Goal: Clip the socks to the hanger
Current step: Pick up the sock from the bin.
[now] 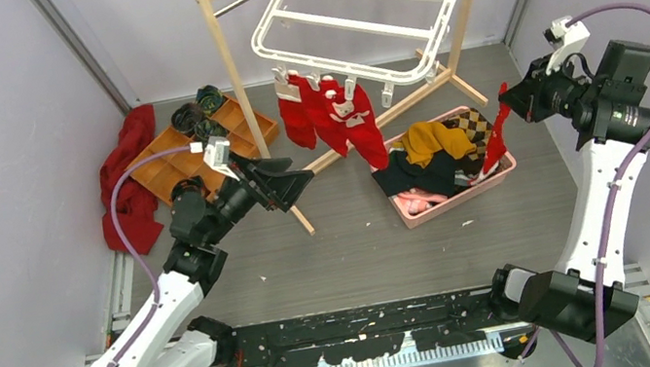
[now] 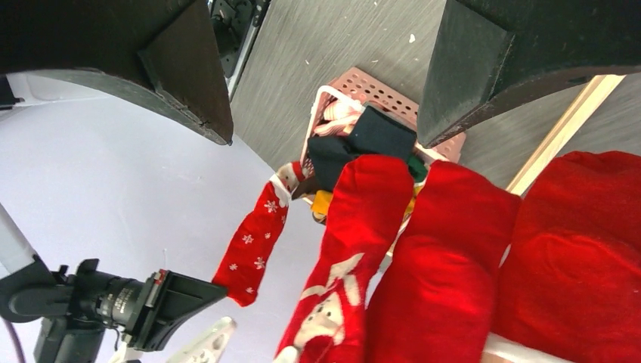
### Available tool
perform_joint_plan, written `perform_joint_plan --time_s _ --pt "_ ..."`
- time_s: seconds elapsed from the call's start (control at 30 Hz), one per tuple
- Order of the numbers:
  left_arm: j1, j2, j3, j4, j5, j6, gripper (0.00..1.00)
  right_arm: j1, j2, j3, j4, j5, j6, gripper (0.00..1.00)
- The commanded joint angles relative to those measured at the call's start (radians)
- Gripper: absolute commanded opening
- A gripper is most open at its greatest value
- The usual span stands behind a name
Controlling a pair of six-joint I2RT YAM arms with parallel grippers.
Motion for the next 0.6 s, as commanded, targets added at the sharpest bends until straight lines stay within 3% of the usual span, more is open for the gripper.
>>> perform_joint_plan --time_s 0.0,0.33,0.43,0.57 --pt "0.003 -0.038 -0.024 0.125 0.038 -0.005 0.91 0.000 -0.022 0.047 0.123 -0.092 0.158 0.01" --pt "-0.027 0.006 -0.061 0.354 0.137 0.020 0.91 0.091 -0.072 0.092 0.261 -0.110 0.357 0.01" --pt "-0.122 -0.002 -0.082 0.328 0.106 0.158 0.90 0.193 -0.132 0.037 0.265 -0.058 0.357 0.01" --pt "-0.291 -0.029 -0.079 0.160 -0.033 0.430 0.92 0.296 -0.207 -0.060 0.338 0.000 0.451 0.01"
